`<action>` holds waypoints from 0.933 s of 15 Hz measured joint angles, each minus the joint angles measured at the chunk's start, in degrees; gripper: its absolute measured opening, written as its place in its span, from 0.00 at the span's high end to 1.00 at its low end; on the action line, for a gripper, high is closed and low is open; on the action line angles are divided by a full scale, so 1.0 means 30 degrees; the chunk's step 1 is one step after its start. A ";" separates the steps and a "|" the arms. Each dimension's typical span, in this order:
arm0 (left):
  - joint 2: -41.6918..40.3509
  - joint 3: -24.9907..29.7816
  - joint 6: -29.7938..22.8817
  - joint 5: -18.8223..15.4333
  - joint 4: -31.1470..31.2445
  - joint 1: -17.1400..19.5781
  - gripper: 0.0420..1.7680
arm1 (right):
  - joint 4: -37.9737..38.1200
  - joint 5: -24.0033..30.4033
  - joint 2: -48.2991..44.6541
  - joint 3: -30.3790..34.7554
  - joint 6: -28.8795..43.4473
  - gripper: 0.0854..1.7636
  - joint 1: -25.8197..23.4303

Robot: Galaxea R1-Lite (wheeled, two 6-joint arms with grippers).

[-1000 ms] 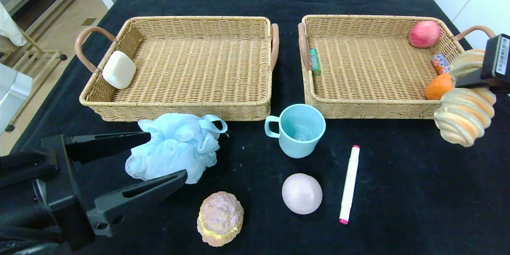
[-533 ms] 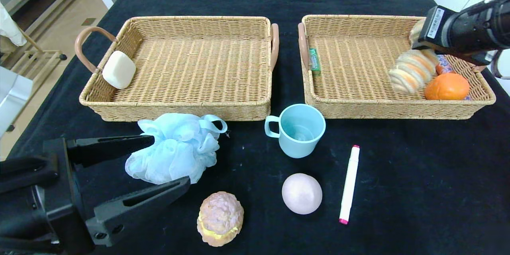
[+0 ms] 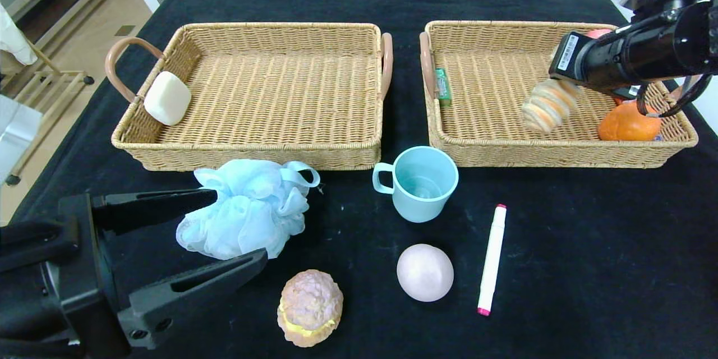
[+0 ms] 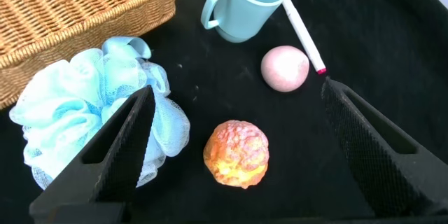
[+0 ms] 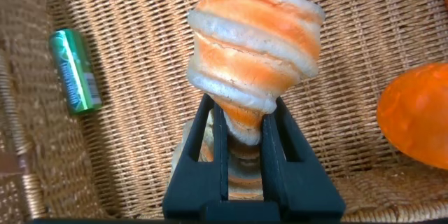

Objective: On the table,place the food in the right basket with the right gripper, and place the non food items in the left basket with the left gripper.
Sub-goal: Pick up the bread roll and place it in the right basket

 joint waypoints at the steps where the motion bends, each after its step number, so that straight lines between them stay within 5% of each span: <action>1: -0.0012 0.0020 0.0077 0.0000 -0.0004 0.0004 0.03 | -0.0012 0.0000 0.0061 0.0000 -0.0033 0.83 0.0000; 2: -0.0037 0.0020 0.0114 0.0000 -0.0012 0.0004 0.03 | -0.0037 0.0000 0.0102 0.0000 -0.0098 0.83 0.0000; 8: -0.0037 0.0057 0.0122 0.0000 -0.0004 0.0000 0.03 | -0.0020 -0.0008 0.0118 -0.0008 -0.0358 0.40 -0.0081; 14: -0.0037 0.0089 0.0130 -0.0028 -0.0004 0.0000 0.03 | 0.0276 -0.0020 -0.0699 0.0479 -0.1349 0.20 0.0191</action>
